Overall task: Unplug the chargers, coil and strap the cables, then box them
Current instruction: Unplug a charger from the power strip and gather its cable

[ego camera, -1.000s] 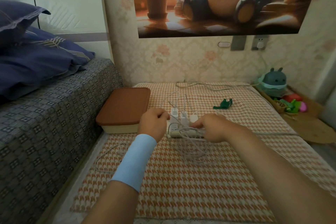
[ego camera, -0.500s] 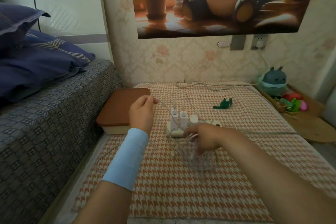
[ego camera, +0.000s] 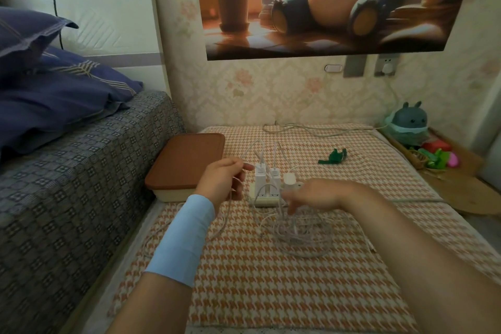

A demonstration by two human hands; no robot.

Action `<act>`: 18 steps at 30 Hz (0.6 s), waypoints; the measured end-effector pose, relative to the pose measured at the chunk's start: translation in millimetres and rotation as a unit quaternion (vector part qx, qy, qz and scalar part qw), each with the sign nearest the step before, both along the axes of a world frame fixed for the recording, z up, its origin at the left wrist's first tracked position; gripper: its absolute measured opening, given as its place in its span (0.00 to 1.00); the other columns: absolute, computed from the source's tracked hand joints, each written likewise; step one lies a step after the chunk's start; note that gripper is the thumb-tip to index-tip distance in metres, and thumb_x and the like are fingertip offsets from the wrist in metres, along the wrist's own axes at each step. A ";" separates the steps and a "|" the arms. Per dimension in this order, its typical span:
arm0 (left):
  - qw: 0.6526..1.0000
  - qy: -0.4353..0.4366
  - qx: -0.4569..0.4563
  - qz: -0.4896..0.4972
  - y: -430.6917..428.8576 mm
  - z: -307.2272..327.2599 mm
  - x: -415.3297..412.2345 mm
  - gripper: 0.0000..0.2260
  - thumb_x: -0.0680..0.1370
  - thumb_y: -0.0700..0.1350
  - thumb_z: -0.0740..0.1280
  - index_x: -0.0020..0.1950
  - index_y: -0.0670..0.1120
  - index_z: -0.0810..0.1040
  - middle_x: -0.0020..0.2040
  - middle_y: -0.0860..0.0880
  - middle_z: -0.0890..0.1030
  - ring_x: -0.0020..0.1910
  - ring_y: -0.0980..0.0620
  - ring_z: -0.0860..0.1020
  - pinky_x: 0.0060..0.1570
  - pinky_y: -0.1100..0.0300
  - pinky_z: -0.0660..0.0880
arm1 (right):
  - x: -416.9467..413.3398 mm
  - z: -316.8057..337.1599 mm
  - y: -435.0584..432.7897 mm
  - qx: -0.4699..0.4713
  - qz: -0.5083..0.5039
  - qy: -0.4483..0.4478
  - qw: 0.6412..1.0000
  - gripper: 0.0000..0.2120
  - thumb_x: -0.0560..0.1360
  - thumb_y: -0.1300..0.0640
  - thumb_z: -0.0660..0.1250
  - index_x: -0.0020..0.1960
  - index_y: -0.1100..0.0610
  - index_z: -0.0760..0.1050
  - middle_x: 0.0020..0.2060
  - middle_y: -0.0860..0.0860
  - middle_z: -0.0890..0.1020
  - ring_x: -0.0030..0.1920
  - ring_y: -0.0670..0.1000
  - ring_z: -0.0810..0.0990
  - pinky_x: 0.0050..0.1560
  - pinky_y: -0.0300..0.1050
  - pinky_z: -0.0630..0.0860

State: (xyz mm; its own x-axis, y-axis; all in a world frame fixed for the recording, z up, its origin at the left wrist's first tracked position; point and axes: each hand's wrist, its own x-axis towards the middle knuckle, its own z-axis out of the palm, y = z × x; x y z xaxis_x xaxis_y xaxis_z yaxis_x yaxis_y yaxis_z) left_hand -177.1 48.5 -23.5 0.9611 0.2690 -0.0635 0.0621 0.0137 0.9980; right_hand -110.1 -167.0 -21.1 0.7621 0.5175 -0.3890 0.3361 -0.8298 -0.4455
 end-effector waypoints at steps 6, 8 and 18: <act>0.997 -0.020 -0.071 -0.021 -6.5 0.5 3.6 0.13 0.84 0.41 0.56 0.47 0.40 0.78 0.30 0.49 0.67 0.24 0.55 0.59 0.23 0.65 0.55 | -6.0 -7.4 19.3 0.157 0.017 -0.061 0.986 0.13 0.78 0.59 0.64 0.50 0.47 0.86 0.54 0.46 0.84 0.54 0.47 0.80 0.60 0.48 0.75; 0.991 -0.058 -0.120 0.025 -0.2 0.8 5.9 0.14 0.84 0.41 0.55 0.44 0.41 0.77 0.29 0.50 0.62 0.23 0.56 0.57 0.22 0.66 0.54 | -7.7 -8.7 22.7 0.216 0.030 0.011 0.976 0.10 0.77 0.61 0.65 0.47 0.51 0.85 0.51 0.48 0.85 0.52 0.46 0.83 0.58 0.47 0.77; 0.912 -0.188 -0.081 0.355 10.5 5.0 -0.4 0.13 0.82 0.42 0.59 0.40 0.45 0.78 0.29 0.48 0.71 0.28 0.52 0.68 0.29 0.59 0.66 | 6.6 -27.0 21.0 0.082 0.019 -0.089 0.992 0.06 0.79 0.51 0.69 0.45 0.47 0.84 0.41 0.43 0.85 0.44 0.45 0.82 0.49 0.46 0.78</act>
State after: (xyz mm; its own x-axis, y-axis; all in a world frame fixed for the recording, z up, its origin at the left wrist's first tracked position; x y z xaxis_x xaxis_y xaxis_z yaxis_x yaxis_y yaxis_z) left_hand -177.5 59.0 -18.5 0.5096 0.8489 0.1400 -0.3665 0.0670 0.9280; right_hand -103.5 -146.0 -48.1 0.7904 0.5920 -0.1575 0.4510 -0.7363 -0.5045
